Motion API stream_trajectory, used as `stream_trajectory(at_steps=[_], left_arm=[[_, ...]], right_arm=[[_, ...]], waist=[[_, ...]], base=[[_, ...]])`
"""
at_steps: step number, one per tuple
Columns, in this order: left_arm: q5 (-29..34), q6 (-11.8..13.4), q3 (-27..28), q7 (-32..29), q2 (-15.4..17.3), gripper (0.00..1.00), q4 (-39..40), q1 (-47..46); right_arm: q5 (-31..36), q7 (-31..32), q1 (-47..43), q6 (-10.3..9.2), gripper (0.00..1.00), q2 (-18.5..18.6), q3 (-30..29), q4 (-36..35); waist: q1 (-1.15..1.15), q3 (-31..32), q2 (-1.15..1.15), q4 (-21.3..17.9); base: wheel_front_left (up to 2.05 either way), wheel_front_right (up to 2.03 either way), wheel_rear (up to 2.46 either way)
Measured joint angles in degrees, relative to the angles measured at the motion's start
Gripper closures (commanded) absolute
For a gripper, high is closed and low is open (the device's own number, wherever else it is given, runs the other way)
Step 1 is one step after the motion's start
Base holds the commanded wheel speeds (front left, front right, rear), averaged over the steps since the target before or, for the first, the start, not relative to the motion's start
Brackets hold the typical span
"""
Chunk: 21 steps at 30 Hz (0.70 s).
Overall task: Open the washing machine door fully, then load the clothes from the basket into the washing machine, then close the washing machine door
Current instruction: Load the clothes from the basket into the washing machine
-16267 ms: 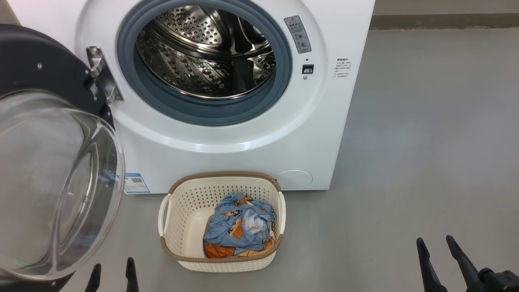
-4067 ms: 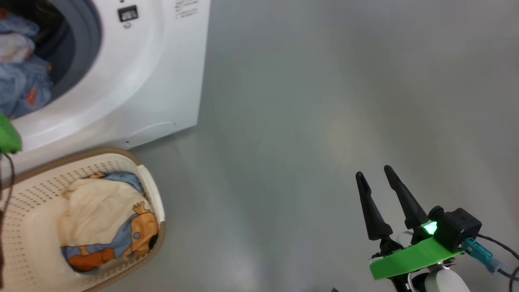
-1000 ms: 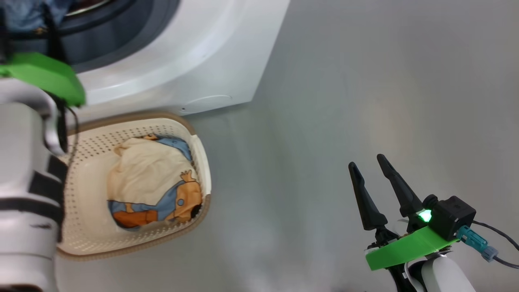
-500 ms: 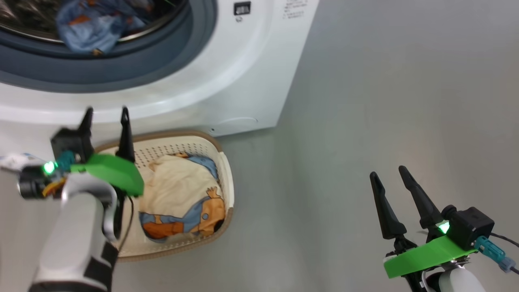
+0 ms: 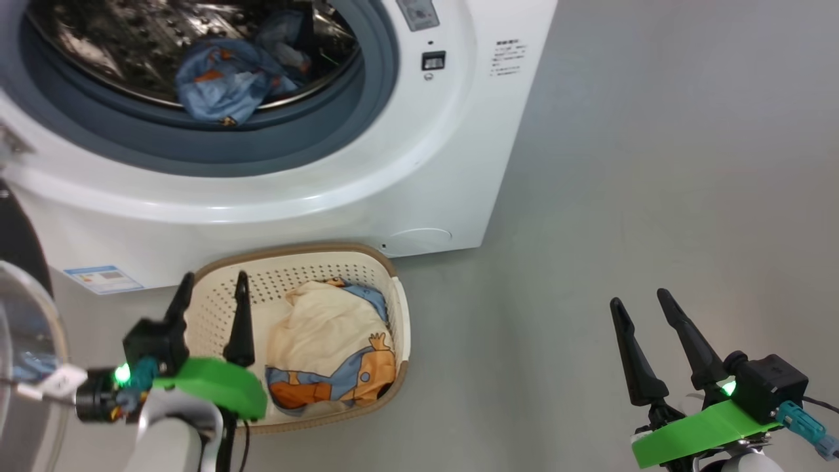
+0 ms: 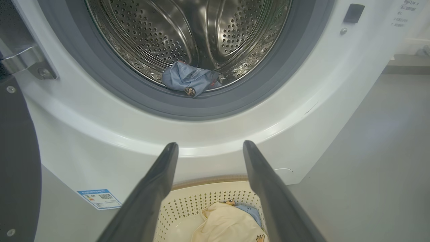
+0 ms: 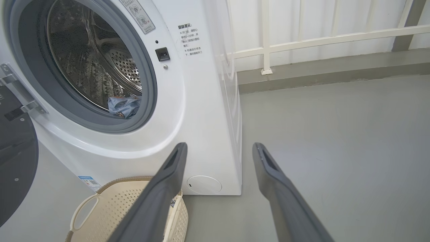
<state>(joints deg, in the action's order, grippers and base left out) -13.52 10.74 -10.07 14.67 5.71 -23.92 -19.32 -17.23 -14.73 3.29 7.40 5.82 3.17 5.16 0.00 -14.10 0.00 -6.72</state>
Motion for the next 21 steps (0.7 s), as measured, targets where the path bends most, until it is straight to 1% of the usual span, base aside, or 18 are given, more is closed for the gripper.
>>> stream_trajectory(at_steps=[4, 9, 15, 21], left_arm=[[0.00, 0.43, 0.08, 0.00, -0.15, 0.00, 4.80, 4.60], [0.00, 0.83, -0.04, 0.00, -1.23, 0.00, 10.12, 11.50], [0.26, 1.03, 0.55, -0.03, -1.58, 0.00, 15.67, 17.31], [0.78, 1.02, 2.20, -0.03, -1.92, 0.00, 17.22, 22.93]], right_arm=[[0.00, 0.00, -0.03, 0.00, 0.00, 0.37, -0.16, -0.27], [0.14, 0.00, -1.69, 0.00, 0.00, 1.37, -0.78, -0.62], [0.51, 0.00, -2.70, 0.00, 0.00, 1.42, -1.12, -0.58], [0.51, 0.00, -3.53, 0.00, 0.00, 1.42, -0.38, -0.27]], waist=[[0.00, 0.72, 0.00, 0.95], [0.00, 1.69, 0.00, 2.22], [0.00, 3.60, 0.00, 3.70], [0.00, 6.41, 0.00, 4.47]], base=[[0.00, 0.00, 0.00], [0.00, 0.00, 0.00], [0.00, 0.00, 0.00], [0.00, 0.00, 0.00]])
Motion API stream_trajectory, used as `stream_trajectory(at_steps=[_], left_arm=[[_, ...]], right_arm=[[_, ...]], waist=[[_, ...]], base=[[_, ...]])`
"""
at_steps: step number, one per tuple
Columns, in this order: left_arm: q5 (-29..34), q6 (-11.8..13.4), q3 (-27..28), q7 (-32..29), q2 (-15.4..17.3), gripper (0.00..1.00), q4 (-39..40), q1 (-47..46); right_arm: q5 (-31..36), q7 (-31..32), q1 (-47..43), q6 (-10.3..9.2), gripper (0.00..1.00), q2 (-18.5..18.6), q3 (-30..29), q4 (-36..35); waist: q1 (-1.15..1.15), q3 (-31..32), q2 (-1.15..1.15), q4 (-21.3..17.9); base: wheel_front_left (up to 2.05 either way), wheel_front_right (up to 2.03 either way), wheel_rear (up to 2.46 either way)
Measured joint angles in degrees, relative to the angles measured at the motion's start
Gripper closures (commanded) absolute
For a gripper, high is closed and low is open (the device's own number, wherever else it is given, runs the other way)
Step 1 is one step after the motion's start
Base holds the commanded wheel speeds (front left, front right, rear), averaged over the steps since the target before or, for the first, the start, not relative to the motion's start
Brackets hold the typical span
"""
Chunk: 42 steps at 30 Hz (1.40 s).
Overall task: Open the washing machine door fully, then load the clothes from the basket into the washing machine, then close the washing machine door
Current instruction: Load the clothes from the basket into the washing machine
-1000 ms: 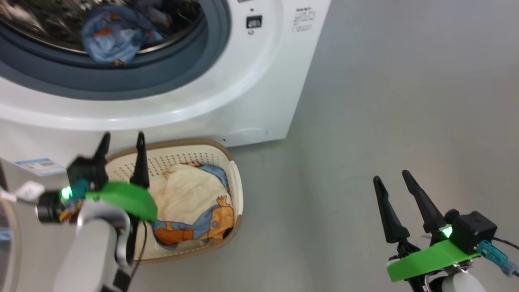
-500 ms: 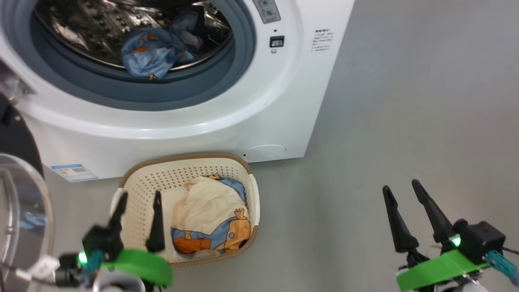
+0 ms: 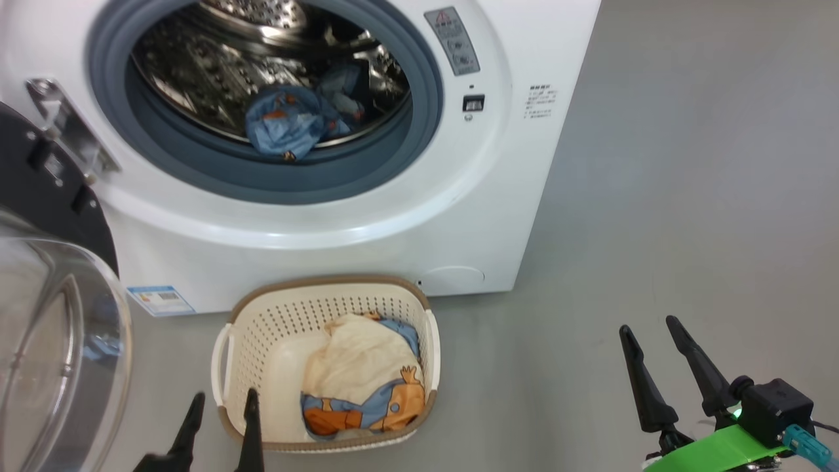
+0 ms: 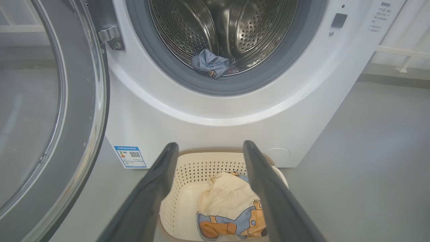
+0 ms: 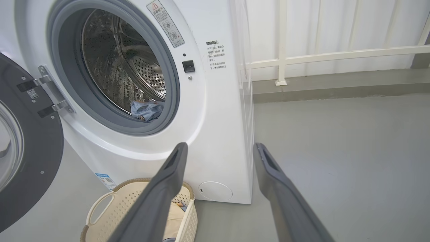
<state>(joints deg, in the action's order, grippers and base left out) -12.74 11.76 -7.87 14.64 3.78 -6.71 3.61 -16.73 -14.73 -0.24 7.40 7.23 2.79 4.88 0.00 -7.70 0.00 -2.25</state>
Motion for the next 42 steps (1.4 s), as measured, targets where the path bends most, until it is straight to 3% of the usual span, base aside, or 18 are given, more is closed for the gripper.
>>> stream_trajectory(at_steps=[16, 42], left_arm=[[0.00, 0.03, 3.92, -0.01, -0.92, 0.00, 3.59, 10.40], [-0.20, 1.47, 4.20, -0.01, -0.98, 0.00, 5.13, 12.01]], right_arm=[[0.05, 0.00, -4.74, 0.00, 0.00, 0.09, -1.83, -0.03], [0.08, 0.00, -6.74, 0.00, 0.00, 0.20, -1.86, -0.19]], waist=[[0.00, 7.65, 0.00, -0.60], [0.00, 8.65, 0.00, -0.88]], base=[[0.00, 0.00, 0.00], [0.00, 0.00, 0.00]])
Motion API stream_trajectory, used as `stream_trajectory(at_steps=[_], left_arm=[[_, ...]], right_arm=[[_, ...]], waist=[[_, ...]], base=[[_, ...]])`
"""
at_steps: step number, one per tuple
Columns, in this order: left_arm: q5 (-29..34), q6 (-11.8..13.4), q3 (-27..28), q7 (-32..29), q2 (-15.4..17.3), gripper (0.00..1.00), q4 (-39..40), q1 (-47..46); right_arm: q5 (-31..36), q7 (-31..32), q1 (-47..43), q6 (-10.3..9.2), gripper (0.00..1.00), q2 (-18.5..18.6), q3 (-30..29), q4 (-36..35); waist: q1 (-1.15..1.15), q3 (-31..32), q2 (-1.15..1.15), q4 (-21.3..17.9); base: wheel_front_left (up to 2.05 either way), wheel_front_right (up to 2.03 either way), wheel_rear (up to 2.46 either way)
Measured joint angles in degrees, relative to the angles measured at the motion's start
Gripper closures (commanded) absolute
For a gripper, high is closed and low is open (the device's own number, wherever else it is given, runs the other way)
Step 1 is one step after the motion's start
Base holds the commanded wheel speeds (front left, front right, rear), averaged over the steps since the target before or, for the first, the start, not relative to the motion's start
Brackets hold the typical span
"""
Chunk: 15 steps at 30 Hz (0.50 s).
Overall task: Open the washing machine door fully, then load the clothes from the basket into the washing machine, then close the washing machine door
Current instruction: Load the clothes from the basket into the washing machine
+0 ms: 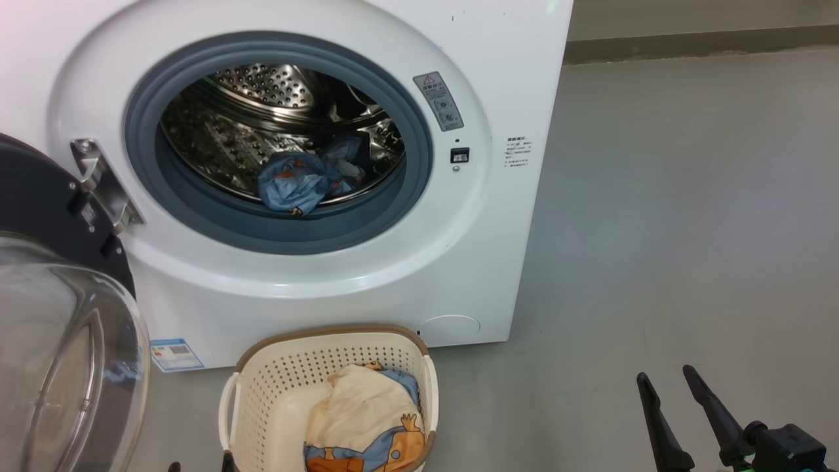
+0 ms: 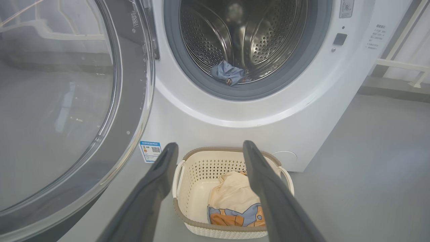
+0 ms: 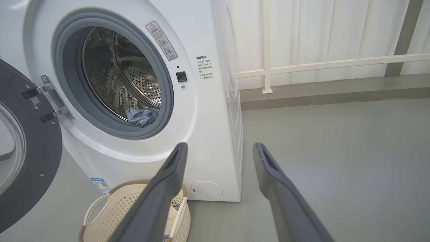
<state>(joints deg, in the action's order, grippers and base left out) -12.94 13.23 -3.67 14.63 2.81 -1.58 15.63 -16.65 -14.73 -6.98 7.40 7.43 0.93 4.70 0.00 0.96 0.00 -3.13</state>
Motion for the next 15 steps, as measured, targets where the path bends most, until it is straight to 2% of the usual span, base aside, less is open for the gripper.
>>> stream_trajectory(at_steps=[15], left_arm=[[0.00, 0.11, -0.33, 0.00, 0.00, 0.00, 0.53, 0.02]], right_arm=[[0.00, 0.01, 0.01, 0.00, 0.00, -0.10, -0.22, 0.30]], waist=[[0.00, -1.21, 0.00, 0.00]], base=[[0.00, 0.00, 0.00]])
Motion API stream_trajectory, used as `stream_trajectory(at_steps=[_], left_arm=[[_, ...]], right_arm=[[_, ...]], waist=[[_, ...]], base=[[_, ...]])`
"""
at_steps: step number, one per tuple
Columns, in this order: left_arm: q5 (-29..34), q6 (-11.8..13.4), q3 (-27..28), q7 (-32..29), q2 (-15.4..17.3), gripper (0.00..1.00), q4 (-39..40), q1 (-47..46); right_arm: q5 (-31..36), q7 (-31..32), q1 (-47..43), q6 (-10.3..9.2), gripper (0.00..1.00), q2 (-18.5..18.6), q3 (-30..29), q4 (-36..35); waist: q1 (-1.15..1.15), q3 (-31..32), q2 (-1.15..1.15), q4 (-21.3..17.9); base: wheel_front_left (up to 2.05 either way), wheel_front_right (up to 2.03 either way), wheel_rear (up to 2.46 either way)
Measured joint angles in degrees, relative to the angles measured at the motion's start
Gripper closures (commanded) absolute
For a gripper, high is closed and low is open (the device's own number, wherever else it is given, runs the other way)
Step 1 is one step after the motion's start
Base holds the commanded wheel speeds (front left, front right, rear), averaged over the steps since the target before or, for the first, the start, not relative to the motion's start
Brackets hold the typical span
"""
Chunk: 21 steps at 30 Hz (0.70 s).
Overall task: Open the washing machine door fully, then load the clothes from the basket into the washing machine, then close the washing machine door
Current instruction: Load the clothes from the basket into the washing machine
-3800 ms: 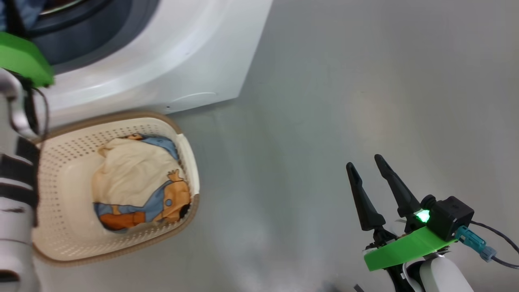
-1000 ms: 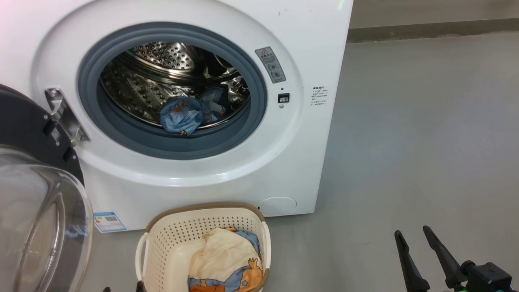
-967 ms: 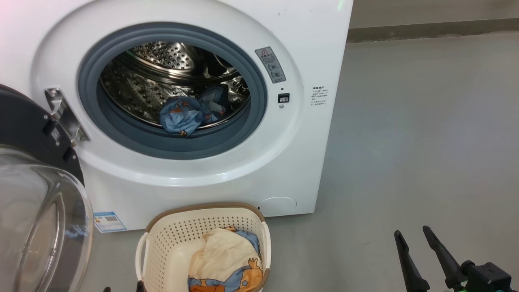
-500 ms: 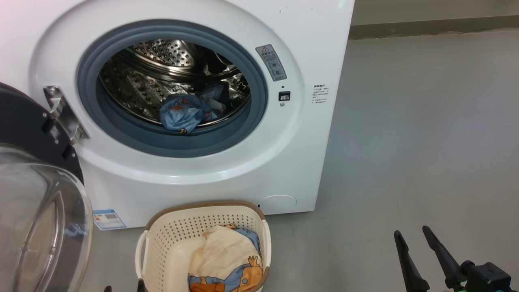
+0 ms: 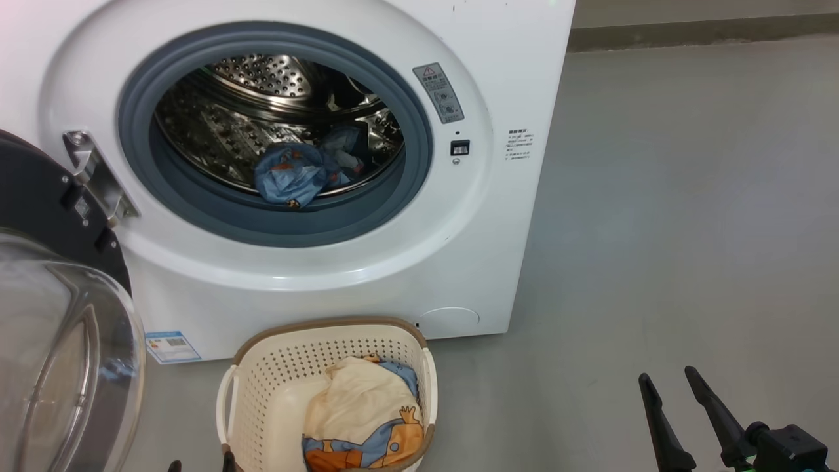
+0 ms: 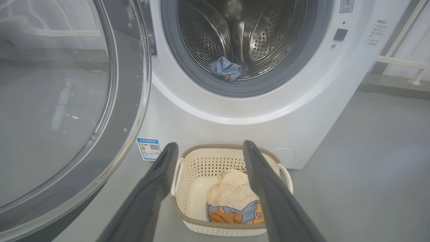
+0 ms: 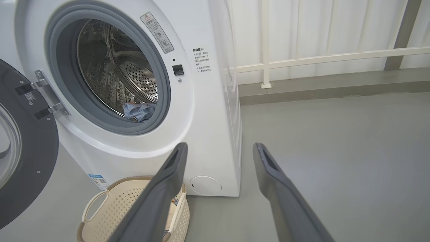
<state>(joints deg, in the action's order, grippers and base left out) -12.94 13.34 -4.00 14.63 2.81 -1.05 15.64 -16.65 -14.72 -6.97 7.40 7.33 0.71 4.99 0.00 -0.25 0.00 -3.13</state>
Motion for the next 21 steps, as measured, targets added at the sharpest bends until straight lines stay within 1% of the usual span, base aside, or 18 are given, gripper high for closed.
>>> stream_trajectory(at_steps=[3, 7, 11, 13, 16, 21], left_arm=[[0.00, -0.16, 0.09, 0.00, 0.00, 0.00, -0.01, -0.01], [0.00, -1.01, -0.10, 0.00, 0.00, 0.00, -0.15, -0.17], [0.21, -1.47, -0.89, 0.00, 0.00, 0.00, -0.45, -1.40], [0.69, -1.71, -1.58, 0.00, 0.00, 0.00, -0.96, -3.24], [1.66, -2.86, -2.93, 0.00, -0.02, 0.00, -2.38, -6.94], [2.68, -4.20, -4.47, 0.01, -0.05, 0.00, -6.24, -13.68]], right_arm=[[0.00, 0.00, 0.03, -0.01, 0.00, 0.01, -0.29, 0.24], [0.00, -0.01, 0.29, 0.00, 0.00, 0.02, -0.49, 0.38], [0.00, 0.00, 2.20, 0.00, 0.00, 0.01, -0.54, 0.43], [0.00, 0.00, 3.38, 0.00, 0.00, 0.03, -0.23, 0.49], [0.00, 0.00, 5.22, 0.00, 0.00, 0.04, 0.42, 0.69], [-0.01, -0.01, 9.14, -0.01, 0.00, 0.02, 0.73, 1.24]], waist=[[0.00, -0.51, 0.00, -0.19], [0.00, -1.66, 0.00, -0.55], [0.00, -3.45, 0.00, -0.94], [0.00, -4.60, 0.00, -1.17], [0.00, -6.59, 0.00, -1.60], [0.00, -10.52, 0.00, -2.61]], base=[[0.00, 0.00, 0.00], [0.00, 0.00, 0.00], [0.00, 0.00, 0.00], [0.00, 0.00, 0.00], [0.00, 0.00, 0.00], [0.00, 0.00, 0.00]])
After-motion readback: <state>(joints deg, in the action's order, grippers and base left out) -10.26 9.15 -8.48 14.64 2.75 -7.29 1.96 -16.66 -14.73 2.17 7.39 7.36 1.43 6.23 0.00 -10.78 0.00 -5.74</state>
